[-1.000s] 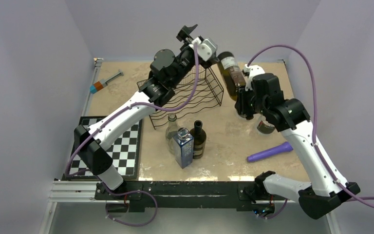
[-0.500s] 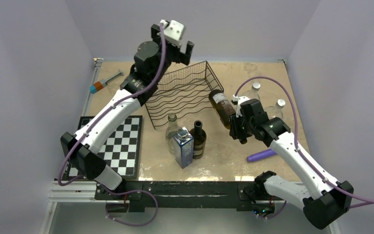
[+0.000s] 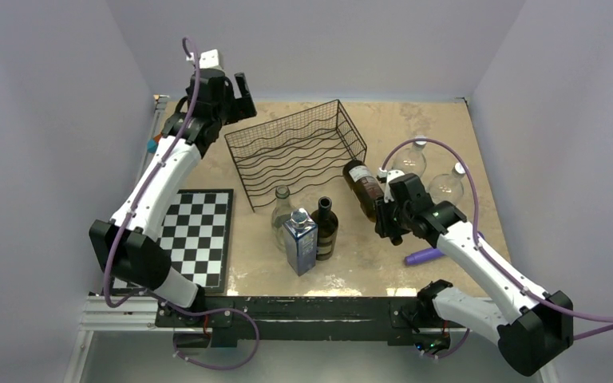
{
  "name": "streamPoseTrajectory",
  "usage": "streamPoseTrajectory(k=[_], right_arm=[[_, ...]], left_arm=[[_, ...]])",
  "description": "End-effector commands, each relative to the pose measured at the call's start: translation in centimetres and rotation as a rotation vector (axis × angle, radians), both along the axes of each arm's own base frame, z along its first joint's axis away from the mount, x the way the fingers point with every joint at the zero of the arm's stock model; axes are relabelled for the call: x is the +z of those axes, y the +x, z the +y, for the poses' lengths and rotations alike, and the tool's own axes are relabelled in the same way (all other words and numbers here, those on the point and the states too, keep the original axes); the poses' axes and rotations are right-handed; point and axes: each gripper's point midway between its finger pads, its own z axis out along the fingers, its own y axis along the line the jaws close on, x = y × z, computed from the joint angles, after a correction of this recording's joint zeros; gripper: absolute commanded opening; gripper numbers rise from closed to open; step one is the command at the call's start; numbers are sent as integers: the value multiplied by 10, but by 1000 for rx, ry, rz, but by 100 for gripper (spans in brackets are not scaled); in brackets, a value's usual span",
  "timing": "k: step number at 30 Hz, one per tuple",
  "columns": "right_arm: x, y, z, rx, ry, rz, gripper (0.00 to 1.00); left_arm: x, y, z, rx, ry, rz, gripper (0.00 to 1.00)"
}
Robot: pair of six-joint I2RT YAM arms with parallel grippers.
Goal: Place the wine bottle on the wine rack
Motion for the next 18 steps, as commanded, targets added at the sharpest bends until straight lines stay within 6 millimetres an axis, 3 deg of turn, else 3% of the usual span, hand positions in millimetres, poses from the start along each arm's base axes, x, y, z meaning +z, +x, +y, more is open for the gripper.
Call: streamPoseTrajectory(k=[1,5,11,18], right_arm=[[37,35,13,-45,98,-219,0],[34,39,12,-76,93,-205,0],[30,41,22,-60,118,-163,0],[39,60,35,-50,158,-216,0]], left_arm=[[-58,-27,18,126,-75,299,93],[-86,-38,24,163,-54,398,92],[-108,-45,24,162,-46,475,91],[-125,-44,18,149,-75,521,90]])
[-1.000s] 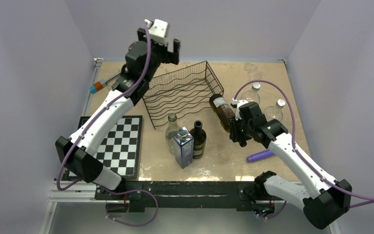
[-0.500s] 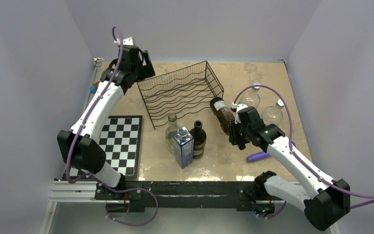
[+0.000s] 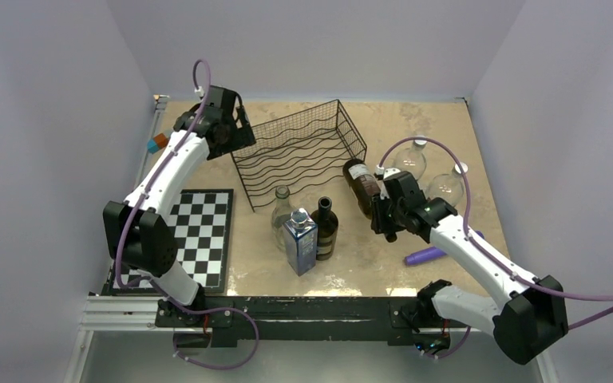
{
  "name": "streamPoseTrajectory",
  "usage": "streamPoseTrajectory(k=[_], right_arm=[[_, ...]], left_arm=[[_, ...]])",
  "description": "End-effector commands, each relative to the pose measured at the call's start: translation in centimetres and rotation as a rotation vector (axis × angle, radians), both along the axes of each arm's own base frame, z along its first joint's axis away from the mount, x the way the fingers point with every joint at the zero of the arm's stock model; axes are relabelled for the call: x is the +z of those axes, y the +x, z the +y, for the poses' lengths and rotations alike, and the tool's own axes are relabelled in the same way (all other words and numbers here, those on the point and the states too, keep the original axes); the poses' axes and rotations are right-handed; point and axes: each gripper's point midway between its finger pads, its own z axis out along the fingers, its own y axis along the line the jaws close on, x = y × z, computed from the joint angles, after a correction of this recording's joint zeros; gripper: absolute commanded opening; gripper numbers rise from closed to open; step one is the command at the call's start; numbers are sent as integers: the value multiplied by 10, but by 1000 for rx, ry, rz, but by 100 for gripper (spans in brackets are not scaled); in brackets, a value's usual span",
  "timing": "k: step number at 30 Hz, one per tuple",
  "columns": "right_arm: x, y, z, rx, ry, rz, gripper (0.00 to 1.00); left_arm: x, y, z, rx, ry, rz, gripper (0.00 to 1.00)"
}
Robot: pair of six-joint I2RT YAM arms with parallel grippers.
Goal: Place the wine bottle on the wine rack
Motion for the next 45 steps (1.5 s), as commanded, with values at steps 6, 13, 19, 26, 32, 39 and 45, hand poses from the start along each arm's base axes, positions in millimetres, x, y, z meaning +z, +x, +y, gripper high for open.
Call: streamPoseTrajectory(k=[6,13,19,26,32,39,45], right_arm=[[43,61,43,-9,206,-267,0],[24,73,63,18,277,-264,0],[16,88,72,34,299,-311,0],[17,110,77,19,303,-373,0],[23,132,88,47,321,-425,0],[24,158,83,35,403,-424,0],[28,165,89,114,370,-412,0]], left_arm=[[-17,-4,-1,15,-37,54,90],[-22,-9,-1,7,-51,64,90],[-23,-17,4,8,-34,73,89],[-23,-23,8,10,-43,49,75],[-24,-27,12,23,-38,53,55],[-28,-29,12,15,-43,68,51],[-30,-30,10,5,-49,85,51]])
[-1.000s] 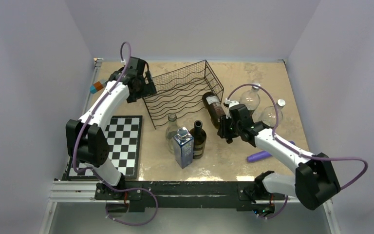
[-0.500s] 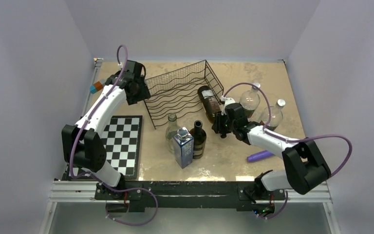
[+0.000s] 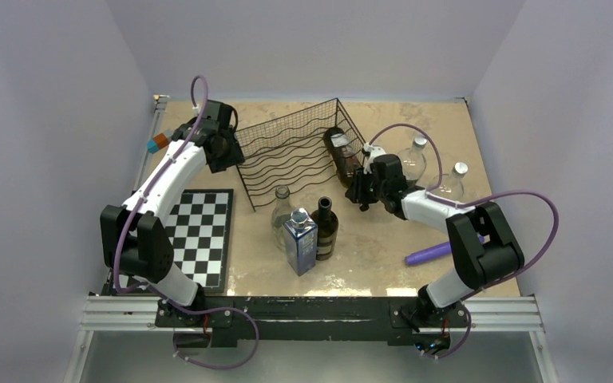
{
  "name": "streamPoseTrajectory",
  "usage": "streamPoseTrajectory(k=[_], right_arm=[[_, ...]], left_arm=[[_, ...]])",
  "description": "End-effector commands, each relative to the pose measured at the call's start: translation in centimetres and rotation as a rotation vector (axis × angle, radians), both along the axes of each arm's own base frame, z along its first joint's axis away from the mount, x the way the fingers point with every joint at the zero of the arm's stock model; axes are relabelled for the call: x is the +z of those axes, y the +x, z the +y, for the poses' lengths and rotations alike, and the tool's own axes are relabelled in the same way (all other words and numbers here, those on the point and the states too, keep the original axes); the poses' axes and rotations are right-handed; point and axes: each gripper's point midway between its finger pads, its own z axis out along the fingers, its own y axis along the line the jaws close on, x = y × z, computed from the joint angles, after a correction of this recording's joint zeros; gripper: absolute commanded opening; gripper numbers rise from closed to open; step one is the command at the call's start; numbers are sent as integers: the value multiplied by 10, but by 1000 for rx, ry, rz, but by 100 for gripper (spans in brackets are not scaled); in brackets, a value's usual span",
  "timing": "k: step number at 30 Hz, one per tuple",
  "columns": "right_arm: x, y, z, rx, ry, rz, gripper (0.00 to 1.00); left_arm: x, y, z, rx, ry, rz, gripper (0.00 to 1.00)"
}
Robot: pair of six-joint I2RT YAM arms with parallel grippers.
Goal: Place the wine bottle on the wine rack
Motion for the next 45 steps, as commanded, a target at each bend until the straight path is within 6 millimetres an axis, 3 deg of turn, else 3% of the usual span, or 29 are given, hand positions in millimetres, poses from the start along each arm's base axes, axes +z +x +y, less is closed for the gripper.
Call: streamPoseTrajectory(k=[1,16,22,29,30,34,36,45], right_arm=[[77,44,29,93,94,-265,0],[70,78,53,104,163,-237,0],[65,88,38,23,120,-173,0],[58,90,37,45,67,-93,0],[56,90,37,48,63,-82,2],[49,89,33,17,40,-17,32],[49,89,32,6,40,1,42],[47,84,20,-47,-6,30,70]], left_arm=[[11,0,-1,-9,-28,-30,52],[30,0,-3,-45,-36,-65,52],[35,0,-5,-56,-44,-80,52],[45,6,-5,-81,-30,-110,53],[45,7,-6,-82,-31,-111,53],[48,8,-7,-83,-37,-115,53],[49,9,-8,-84,-40,-111,54],[60,13,-10,-86,-48,-127,54]])
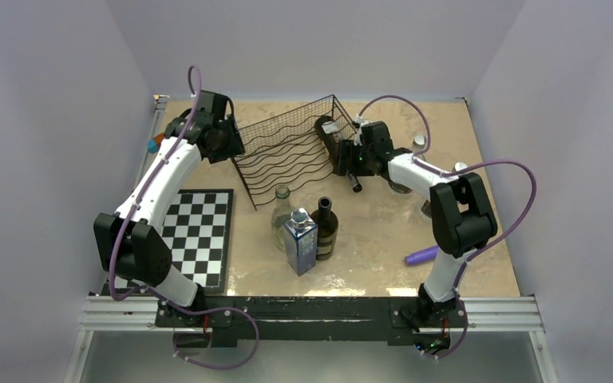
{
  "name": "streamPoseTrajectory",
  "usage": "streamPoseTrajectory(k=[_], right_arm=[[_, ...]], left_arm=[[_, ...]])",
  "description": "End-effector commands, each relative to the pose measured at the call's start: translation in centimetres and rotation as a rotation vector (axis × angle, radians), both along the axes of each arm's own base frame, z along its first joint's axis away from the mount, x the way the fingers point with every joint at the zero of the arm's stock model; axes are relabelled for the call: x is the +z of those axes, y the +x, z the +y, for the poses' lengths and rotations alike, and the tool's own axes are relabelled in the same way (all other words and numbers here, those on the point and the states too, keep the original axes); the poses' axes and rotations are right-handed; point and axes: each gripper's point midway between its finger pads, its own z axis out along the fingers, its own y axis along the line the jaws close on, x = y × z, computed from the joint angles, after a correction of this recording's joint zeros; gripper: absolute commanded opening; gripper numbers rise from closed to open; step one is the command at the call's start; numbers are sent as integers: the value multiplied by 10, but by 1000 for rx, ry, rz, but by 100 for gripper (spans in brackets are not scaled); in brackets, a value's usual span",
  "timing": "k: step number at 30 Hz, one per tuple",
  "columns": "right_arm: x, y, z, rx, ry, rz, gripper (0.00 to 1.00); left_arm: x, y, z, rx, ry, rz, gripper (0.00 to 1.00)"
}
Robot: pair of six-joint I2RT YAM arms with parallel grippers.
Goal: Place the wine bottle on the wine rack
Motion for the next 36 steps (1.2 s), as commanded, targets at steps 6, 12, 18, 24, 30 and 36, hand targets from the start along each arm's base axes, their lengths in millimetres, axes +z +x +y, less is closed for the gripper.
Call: streamPoseTrajectory(k=[6,12,18,24,30,36], right_arm=[[54,9,-11,-38,-13,-135,77],[96,-1,-26,-44,-77,-148,79],[144,-17,-31,-24,-73,-163,80],[194,-50,-16,58,69,-206,80],[256,-103,8,298,225,-310,81],[272,-165,35,594,284,-408,78]], left_arm=[[25,10,0,-5,-16,-64,54],[39,15,-2,-8,-28,-93,57],[79,29,-7,-44,-38,-190,64],[135,42,-16,-135,-45,-351,78],[213,54,-42,-286,-116,-598,94],[248,39,-76,-491,-220,-717,98]])
